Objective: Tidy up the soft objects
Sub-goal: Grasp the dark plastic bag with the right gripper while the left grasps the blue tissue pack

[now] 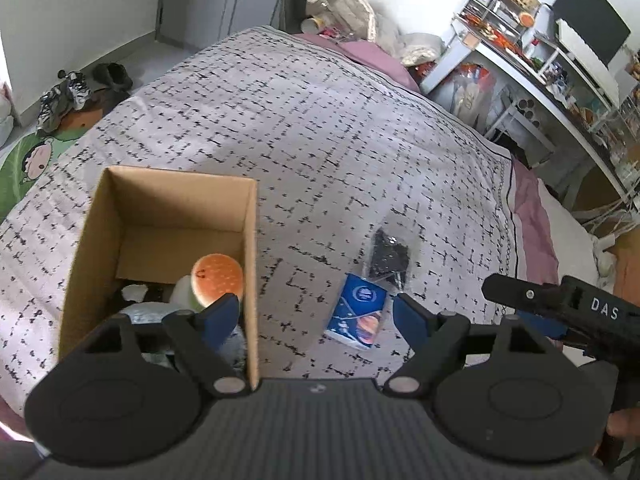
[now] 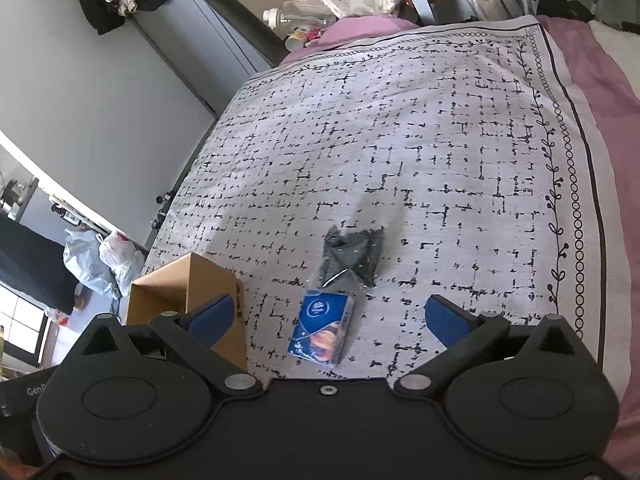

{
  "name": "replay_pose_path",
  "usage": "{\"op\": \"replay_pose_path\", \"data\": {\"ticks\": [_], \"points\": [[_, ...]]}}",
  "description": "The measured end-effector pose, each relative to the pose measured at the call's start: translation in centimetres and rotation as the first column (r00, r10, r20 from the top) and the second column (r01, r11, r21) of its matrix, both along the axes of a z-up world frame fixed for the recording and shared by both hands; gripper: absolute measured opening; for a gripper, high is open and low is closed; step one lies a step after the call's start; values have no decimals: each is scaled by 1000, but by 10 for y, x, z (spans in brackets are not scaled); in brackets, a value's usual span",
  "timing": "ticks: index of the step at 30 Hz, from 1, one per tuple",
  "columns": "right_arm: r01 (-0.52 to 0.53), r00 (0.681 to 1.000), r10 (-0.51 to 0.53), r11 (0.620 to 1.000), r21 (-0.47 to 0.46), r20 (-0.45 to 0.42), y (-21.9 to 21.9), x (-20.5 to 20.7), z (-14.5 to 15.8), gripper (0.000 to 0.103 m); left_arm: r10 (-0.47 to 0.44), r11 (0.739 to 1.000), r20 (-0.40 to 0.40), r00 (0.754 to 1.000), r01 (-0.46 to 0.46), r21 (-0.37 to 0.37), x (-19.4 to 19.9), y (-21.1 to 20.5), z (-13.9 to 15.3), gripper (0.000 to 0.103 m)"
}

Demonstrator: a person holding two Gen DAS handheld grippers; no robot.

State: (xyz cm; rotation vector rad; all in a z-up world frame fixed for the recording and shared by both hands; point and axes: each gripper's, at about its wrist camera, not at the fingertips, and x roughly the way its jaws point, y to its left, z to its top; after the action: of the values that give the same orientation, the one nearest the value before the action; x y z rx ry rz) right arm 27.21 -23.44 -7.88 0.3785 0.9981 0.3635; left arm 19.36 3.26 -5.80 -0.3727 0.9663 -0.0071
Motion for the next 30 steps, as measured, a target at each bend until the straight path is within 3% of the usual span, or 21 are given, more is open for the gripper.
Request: {"op": "replay_pose_path", "data": {"ticks": [15,20,25,30], "points": [[-3,1000,3,996,93,3,-29,25,-24,103,-54,998,-60,997,56,27,28,-56,-21,83],[7,998,1,990,144,-57,-32,34,-44,102,-48,998,-84,995,51,29,40,-64,-36,83],[8,996,7,983,184,-83,-27,43,-56,91,-53,997,-116,992,58,44,55,-72,-56,83],[-10,994,32,979,203,-105,-20,54,-68,88,-59,997,-164,985,65,35,71,-79,-80,82]]}}
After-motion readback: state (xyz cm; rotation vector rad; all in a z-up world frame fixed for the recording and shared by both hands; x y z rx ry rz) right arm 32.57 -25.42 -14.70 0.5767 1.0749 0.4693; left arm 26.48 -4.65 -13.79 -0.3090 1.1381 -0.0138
